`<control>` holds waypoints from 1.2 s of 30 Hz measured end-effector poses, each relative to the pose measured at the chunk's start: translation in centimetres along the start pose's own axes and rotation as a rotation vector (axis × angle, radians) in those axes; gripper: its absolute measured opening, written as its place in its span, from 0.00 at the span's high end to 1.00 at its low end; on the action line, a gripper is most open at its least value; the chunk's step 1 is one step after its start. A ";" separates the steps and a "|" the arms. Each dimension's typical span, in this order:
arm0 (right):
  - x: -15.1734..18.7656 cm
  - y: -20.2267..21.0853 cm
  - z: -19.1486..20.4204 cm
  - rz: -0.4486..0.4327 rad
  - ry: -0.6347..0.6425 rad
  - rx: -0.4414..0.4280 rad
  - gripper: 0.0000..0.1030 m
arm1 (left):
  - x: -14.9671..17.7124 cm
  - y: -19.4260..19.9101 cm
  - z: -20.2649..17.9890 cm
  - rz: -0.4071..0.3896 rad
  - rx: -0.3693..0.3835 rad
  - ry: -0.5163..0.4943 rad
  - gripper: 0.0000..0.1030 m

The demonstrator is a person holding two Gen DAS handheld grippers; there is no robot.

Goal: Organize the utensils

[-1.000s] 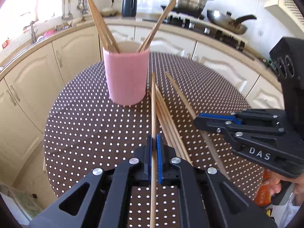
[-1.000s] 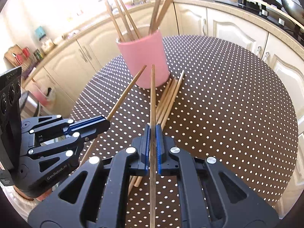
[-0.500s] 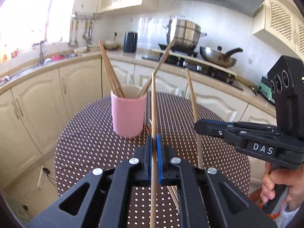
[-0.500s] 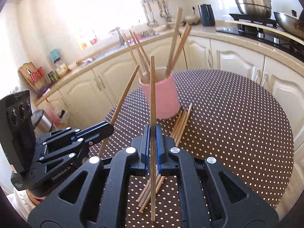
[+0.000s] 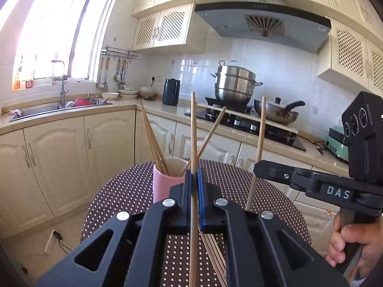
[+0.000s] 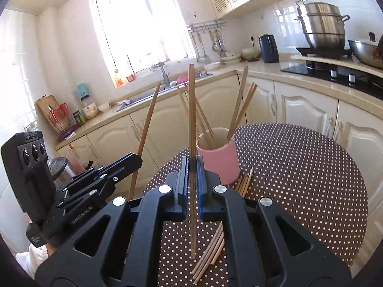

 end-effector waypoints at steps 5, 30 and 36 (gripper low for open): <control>-1.5 -0.5 0.5 -0.036 0.020 -0.001 0.94 | -1.9 -0.8 0.8 -0.048 -0.012 0.017 0.95; -9.1 -5.2 -0.8 -0.231 0.087 0.043 0.94 | -8.4 -8.1 3.1 -0.234 -0.055 0.088 0.95; -9.9 -6.2 -1.3 -0.290 0.090 0.054 0.94 | -8.9 -10.0 3.9 -0.272 -0.067 0.125 0.95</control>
Point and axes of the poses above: each gripper's, at about its wrist camera, not at the fingertips, and y roughly against the way its jaws point, z to its left, x to its underside, the point moved 6 cm from there along -y, roughly the way its jaws point, and after that the axes turned 9 degrees about -z, right-handed, at the moved point
